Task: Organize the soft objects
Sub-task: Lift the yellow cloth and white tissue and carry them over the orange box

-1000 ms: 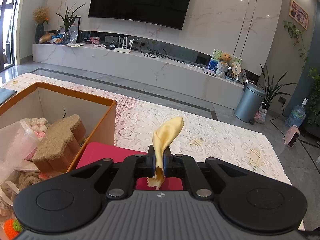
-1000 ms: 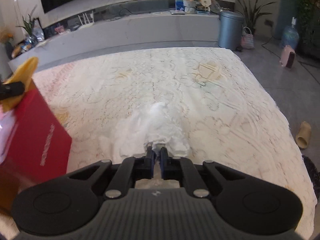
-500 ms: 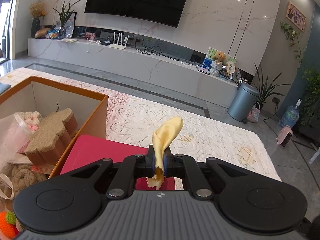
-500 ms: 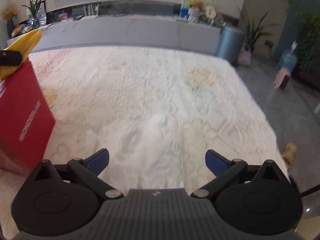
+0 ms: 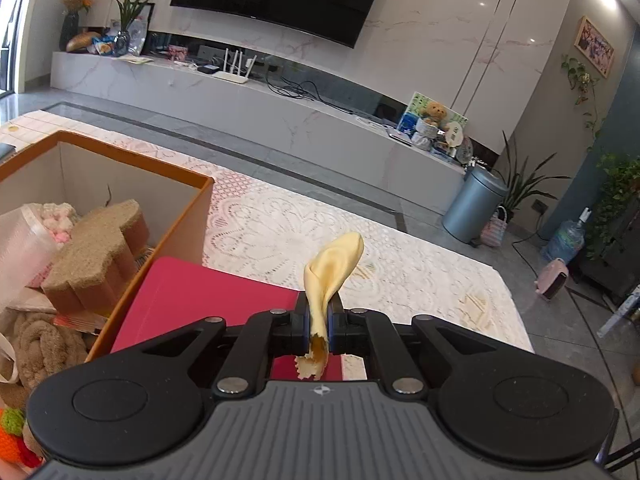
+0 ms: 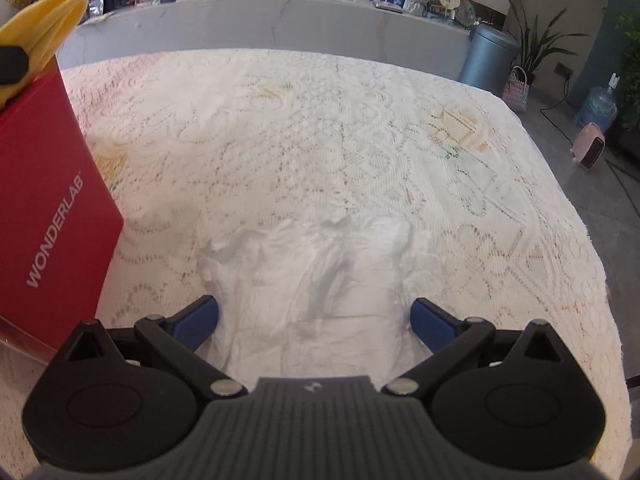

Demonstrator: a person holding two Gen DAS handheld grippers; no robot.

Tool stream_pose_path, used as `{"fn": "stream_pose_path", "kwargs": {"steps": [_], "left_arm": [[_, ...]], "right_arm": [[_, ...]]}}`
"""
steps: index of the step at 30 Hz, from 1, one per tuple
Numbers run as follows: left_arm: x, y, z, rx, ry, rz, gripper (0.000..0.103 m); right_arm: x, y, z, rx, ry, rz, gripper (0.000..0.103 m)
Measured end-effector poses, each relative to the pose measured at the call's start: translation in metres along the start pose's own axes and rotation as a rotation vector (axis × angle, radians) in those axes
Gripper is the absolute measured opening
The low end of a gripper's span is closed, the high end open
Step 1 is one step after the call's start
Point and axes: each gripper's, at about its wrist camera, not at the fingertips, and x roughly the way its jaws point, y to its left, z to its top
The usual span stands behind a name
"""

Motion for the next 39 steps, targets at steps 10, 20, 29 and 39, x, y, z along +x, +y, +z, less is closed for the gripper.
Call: {"fn": "stream_pose_path", "kwargs": {"steps": [10,20,29,39], "left_arm": [[-0.018,-0.015,0.005,0.038,-0.048,0.010,0.009],[-0.042,-0.024,0.009,0.070,-0.075,0.029,0.009],[-0.105,-0.011,0.037,0.152,-0.174,0.077,0.009],[-0.179,0.039,0.069,0.238,-0.272,0.239,0.009]], "right_arm": [[-0.022,-0.040,-0.002,0.140,-0.054,0.031,0.025],[-0.057,-0.101,-0.024,0.385,-0.141,0.036,0.025],[-0.075,-0.094,-0.022,0.397,-0.230,0.121,0.025],[-0.134,-0.063,-0.003,0.316,-0.396,0.146,0.025]]}}
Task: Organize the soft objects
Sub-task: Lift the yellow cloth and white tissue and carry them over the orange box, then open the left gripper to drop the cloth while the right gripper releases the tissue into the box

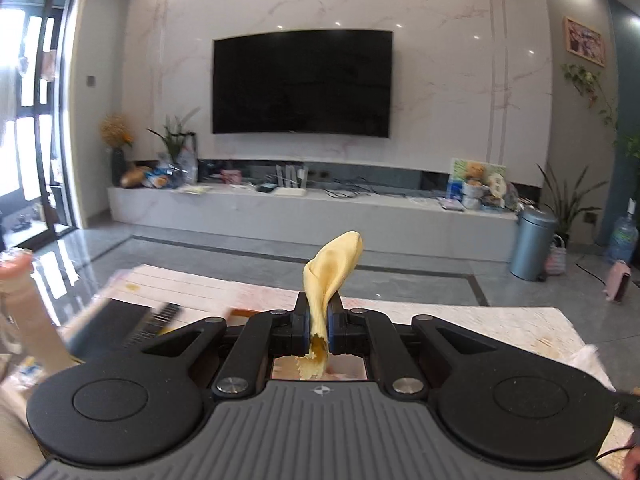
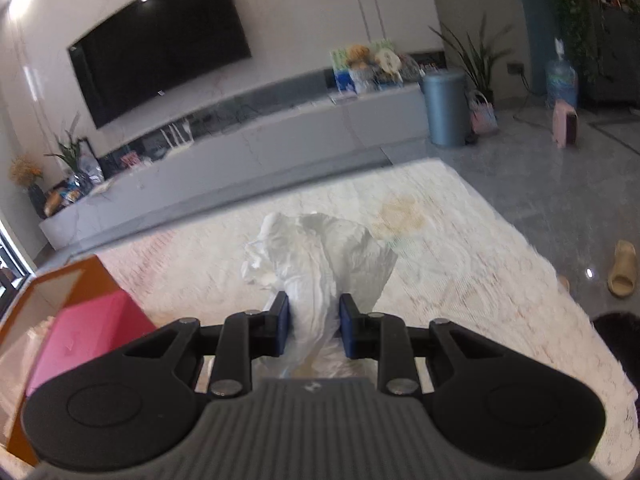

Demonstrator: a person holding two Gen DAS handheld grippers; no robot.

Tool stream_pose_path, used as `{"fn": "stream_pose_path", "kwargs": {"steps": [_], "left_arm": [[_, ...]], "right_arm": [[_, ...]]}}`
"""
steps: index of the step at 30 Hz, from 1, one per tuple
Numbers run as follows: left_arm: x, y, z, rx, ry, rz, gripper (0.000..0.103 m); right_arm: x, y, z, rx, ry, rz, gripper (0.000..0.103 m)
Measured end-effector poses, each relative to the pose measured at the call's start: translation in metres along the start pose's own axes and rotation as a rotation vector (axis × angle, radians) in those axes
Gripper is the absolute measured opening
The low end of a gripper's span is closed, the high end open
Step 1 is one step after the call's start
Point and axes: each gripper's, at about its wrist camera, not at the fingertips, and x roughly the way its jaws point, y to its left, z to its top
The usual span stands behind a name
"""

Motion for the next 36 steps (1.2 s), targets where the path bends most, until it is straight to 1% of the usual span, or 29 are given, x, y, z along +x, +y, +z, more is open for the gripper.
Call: {"fn": "stream_pose_path", "kwargs": {"steps": [3,5,6,8,11,12,14,16,18,19,21,22,23,24,25,26,29,31,34,36], "left_arm": [[-0.014,0.024,0.005,-0.001,-0.014,0.035,0.009],[-0.020,0.041,0.007,-0.023,-0.021,0.043,0.009],[-0.023,0.050,0.008,-0.034,-0.023,0.037,0.009],[-0.020,0.069,0.010,-0.021,-0.010,-0.006,0.009],[-0.001,0.091,0.005,0.012,0.080,-0.029,0.009],[0.007,0.095,0.000,0.018,0.096,-0.032,0.009],[0.021,0.103,-0.013,0.018,0.122,-0.046,0.009],[0.035,0.116,-0.031,-0.005,0.163,-0.089,0.009],[0.053,0.126,-0.048,-0.066,0.198,-0.176,0.009],[0.063,0.132,-0.057,-0.122,0.218,-0.245,0.009],[0.091,0.147,-0.078,-0.258,0.277,-0.425,0.009],[0.107,0.152,-0.089,-0.318,0.325,-0.484,0.009],[0.121,0.154,-0.098,-0.360,0.376,-0.500,0.009],[0.131,0.155,-0.106,-0.382,0.414,-0.491,0.009],[0.139,0.155,-0.111,-0.391,0.428,-0.480,0.009],[0.143,0.153,-0.114,-0.383,0.429,-0.473,0.009],[0.150,0.145,-0.119,-0.355,0.448,-0.408,0.009],[0.151,0.146,-0.119,-0.331,0.450,-0.397,0.009],[0.154,0.146,-0.122,-0.303,0.465,-0.365,0.009],[0.154,0.143,-0.127,-0.253,0.472,-0.341,0.010]], "right_arm": [[-0.030,0.023,0.009,-0.029,-0.127,-0.009,0.025],[-0.048,0.036,0.015,-0.026,-0.177,0.014,0.025],[-0.057,0.042,0.018,-0.019,-0.202,0.030,0.025],[-0.075,0.058,0.023,-0.027,-0.247,0.062,0.025],[-0.097,0.097,0.025,-0.084,-0.271,0.082,0.026],[-0.101,0.112,0.025,-0.112,-0.269,0.089,0.026],[-0.108,0.143,0.022,-0.155,-0.269,0.133,0.027],[-0.105,0.175,0.020,-0.197,-0.244,0.185,0.028],[-0.096,0.207,0.017,-0.256,-0.203,0.202,0.029],[-0.089,0.222,0.014,-0.284,-0.182,0.206,0.029],[-0.075,0.248,0.006,-0.318,-0.150,0.213,0.029],[-0.066,0.261,0.001,-0.344,-0.126,0.215,0.029],[-0.056,0.272,-0.004,-0.370,-0.104,0.209,0.029],[-0.045,0.281,-0.009,-0.389,-0.082,0.198,0.029],[-0.032,0.290,-0.012,-0.402,-0.057,0.186,0.029],[-0.020,0.296,-0.014,-0.402,-0.032,0.182,0.029],[0.021,0.311,-0.016,-0.361,0.069,0.169,0.029],[0.045,0.323,-0.021,-0.415,0.108,0.149,0.029],[0.078,0.337,-0.027,-0.507,0.173,0.083,0.029],[0.099,0.344,-0.028,-0.563,0.206,0.046,0.029]]}}
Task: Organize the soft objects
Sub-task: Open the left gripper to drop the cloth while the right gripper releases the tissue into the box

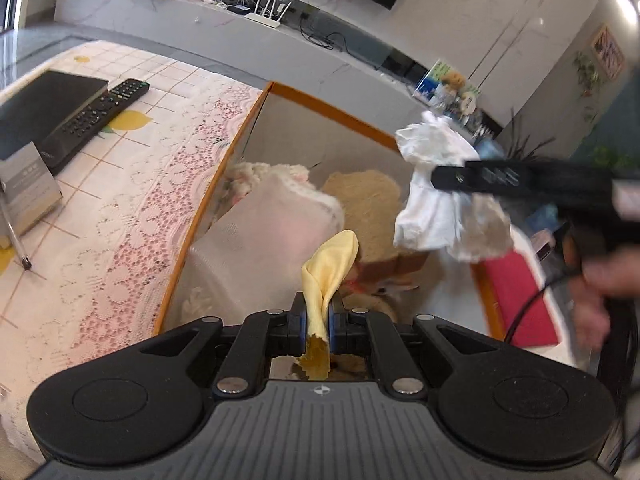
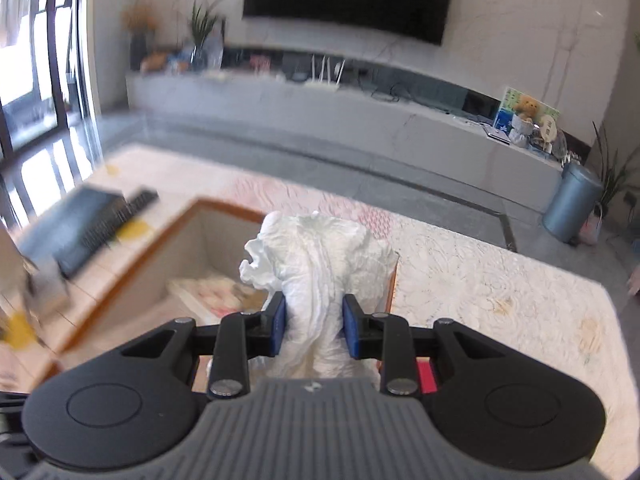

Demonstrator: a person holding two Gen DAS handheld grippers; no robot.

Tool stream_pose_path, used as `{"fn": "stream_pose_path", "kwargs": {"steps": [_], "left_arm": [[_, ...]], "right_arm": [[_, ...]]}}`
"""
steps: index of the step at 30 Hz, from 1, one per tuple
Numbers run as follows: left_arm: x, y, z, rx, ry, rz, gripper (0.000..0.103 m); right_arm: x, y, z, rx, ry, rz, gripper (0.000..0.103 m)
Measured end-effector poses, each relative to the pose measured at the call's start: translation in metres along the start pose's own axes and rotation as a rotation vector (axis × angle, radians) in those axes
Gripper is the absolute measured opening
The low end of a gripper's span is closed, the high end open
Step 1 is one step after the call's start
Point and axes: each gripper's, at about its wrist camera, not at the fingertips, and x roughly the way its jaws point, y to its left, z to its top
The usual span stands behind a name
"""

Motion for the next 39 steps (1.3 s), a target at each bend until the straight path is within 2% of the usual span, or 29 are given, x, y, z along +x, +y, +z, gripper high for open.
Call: {"fn": "stream_pose_path", "kwargs": {"steps": [4,7,9,11,14,20,23,25,27,29,30,34,35,39], "left_arm": [[0.003,-0.003,-0.004,0.074,0.021,0.047,0.012],[0.006,-0.004,-0.004,0.075,0.030,0.043,0.034],[0.007,-0.009,-0.006,0.106,0.044,0.033,0.065],[0.007,-0.016,-0.007,0.147,0.048,0.030,0.074],[0.002,-0.021,-0.008,0.175,0.020,0.043,0.081],[-0.007,-0.013,-0.004,0.116,-0.024,-0.003,0.082],[-0.010,-0.014,-0.003,0.121,-0.044,0.003,0.084],[-0.012,-0.018,-0.004,0.143,-0.056,0.015,0.085],[-0.011,-0.021,-0.005,0.158,-0.073,0.028,0.086],[-0.012,-0.024,-0.007,0.173,-0.084,0.045,0.086],[-0.013,-0.027,-0.008,0.185,-0.088,0.054,0.086],[-0.016,-0.035,-0.011,0.226,-0.107,0.048,0.087],[-0.018,-0.036,-0.012,0.227,-0.110,0.039,0.087],[-0.027,-0.041,-0.014,0.247,-0.116,0.027,0.088]], "right_arm": [[0.037,0.003,0.007,-0.100,0.091,-0.053,0.029],[0.064,0.002,0.008,-0.147,0.168,-0.062,0.029],[0.076,0.009,0.009,-0.203,0.192,-0.081,0.029],[0.084,0.016,0.010,-0.270,0.210,-0.103,0.029],[0.096,0.022,0.007,-0.301,0.243,-0.127,0.026],[0.108,0.018,-0.003,-0.333,0.268,-0.131,0.022],[0.109,0.021,-0.003,-0.346,0.273,-0.134,0.023],[0.105,0.019,-0.003,-0.310,0.246,-0.140,0.025],[0.097,0.022,-0.004,-0.319,0.201,-0.149,0.032],[0.084,0.027,-0.008,-0.375,0.145,-0.172,0.053],[0.079,0.029,-0.009,-0.392,0.125,-0.169,0.055],[0.050,0.024,-0.003,-0.332,0.095,-0.123,0.081],[0.043,0.023,0.000,-0.325,0.089,-0.130,0.084],[0.009,0.016,0.009,-0.324,0.022,-0.186,0.086]]}}
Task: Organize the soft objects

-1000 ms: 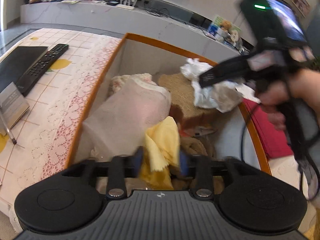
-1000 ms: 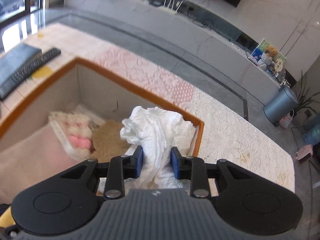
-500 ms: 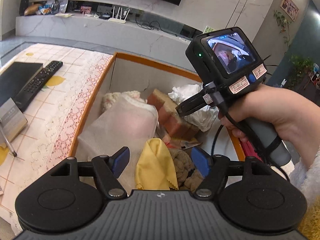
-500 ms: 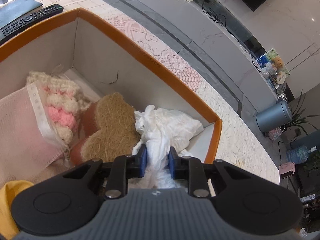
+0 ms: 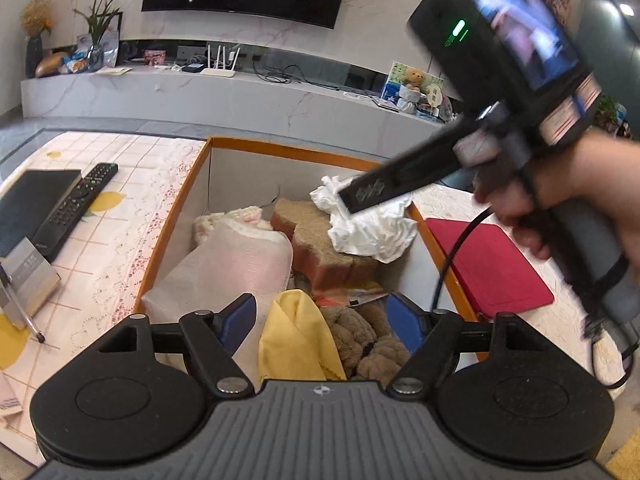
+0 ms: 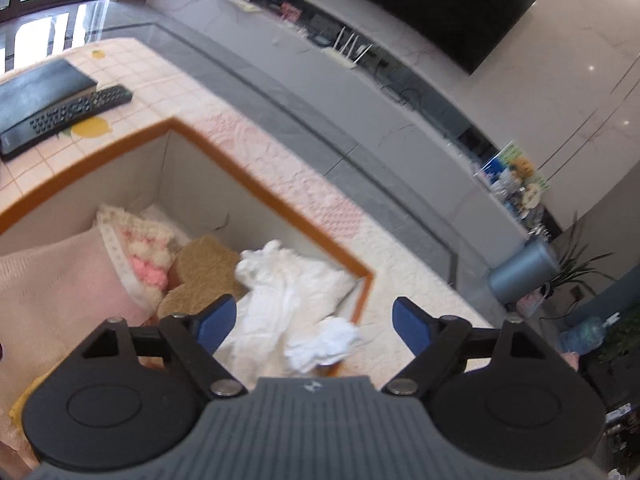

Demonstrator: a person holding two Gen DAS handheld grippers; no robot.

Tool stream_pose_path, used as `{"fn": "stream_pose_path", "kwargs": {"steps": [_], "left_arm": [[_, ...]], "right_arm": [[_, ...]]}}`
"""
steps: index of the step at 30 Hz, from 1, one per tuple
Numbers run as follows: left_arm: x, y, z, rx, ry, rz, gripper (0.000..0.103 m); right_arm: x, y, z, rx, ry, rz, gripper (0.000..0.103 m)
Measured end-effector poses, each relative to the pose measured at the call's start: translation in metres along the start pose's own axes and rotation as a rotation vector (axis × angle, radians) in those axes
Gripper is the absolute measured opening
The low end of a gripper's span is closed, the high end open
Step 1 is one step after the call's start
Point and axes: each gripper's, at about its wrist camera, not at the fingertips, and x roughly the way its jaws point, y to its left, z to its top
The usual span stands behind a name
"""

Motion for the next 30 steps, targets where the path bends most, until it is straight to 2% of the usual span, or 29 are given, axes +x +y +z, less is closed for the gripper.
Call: {"fn": "stream_pose_path", "kwargs": {"steps": [3,7,10,12,16,19,22,24,26,30], "left_arm": [[-0.016,-0.005,0.004,0.044,-0.044,0.010,0.087],[-0.049,-0.009,0.012,0.045,-0.135,0.045,0.088],[-0.078,-0.012,0.017,0.029,-0.209,0.045,0.091],[-0.097,-0.016,0.018,0.019,-0.242,0.064,0.091],[-0.128,-0.034,0.023,-0.029,-0.274,0.158,0.091],[-0.151,-0.049,0.022,0.022,-0.333,0.131,0.091],[-0.171,-0.059,0.013,0.029,-0.408,0.119,0.091],[-0.174,-0.065,0.002,0.046,-0.433,0.158,0.093],[-0.169,-0.070,-0.012,0.084,-0.416,0.209,0.093],[-0.155,-0.074,-0.037,0.128,-0.432,0.209,0.093]], "right_arm": [[-0.033,-0.017,-0.002,0.053,-0.061,-0.011,0.089],[-0.085,-0.039,-0.018,0.136,-0.133,-0.028,0.097],[-0.129,-0.048,-0.047,0.212,-0.143,-0.154,0.100],[-0.153,-0.051,-0.072,0.303,-0.146,-0.197,0.100],[-0.180,-0.051,-0.121,0.434,-0.140,-0.142,0.100],[-0.196,-0.037,-0.142,0.446,-0.147,-0.153,0.100],[-0.212,-0.026,-0.159,0.489,-0.213,-0.098,0.100],[-0.222,-0.020,-0.169,0.540,-0.254,-0.050,0.100],[-0.229,-0.017,-0.178,0.572,-0.288,-0.017,0.100],[-0.232,-0.006,-0.186,0.576,-0.303,-0.024,0.100]]}}
